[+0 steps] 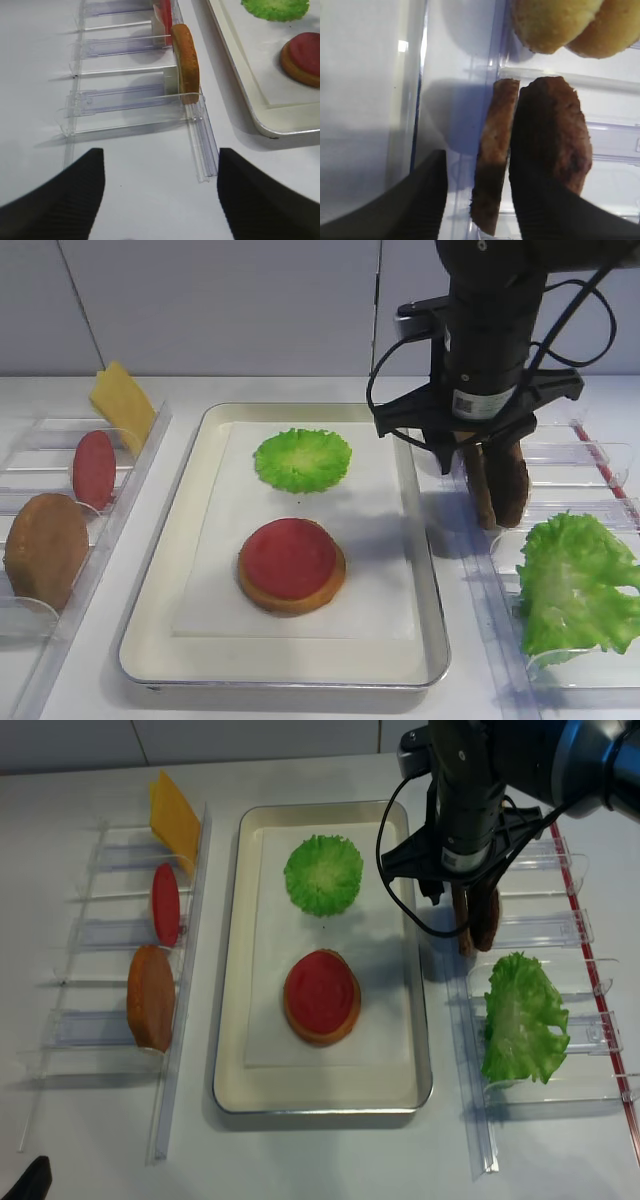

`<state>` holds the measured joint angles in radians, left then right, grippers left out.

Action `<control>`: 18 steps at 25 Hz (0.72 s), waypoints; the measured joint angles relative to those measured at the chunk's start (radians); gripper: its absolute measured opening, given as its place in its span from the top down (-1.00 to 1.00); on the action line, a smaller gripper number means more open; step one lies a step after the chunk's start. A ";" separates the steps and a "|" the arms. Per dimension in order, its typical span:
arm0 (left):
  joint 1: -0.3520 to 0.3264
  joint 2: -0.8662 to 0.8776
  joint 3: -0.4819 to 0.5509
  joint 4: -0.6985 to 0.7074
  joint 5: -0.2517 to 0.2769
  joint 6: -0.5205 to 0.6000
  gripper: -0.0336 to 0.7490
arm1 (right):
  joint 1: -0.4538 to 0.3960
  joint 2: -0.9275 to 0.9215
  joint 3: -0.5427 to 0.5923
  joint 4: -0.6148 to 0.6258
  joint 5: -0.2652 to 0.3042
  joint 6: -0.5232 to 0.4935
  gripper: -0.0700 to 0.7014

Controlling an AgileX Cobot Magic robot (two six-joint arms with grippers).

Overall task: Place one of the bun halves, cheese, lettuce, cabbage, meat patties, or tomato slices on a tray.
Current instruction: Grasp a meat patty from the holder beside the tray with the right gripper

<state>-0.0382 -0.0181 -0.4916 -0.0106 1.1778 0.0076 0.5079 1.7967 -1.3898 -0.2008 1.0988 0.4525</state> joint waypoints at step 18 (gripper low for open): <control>0.000 0.000 0.000 0.000 0.000 0.000 -0.28 | 0.000 0.000 -0.002 -0.041 0.030 0.020 0.46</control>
<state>-0.0382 -0.0181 -0.4916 -0.0106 1.1778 0.0076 0.5079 1.7967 -1.3920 -0.2420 1.1288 0.4728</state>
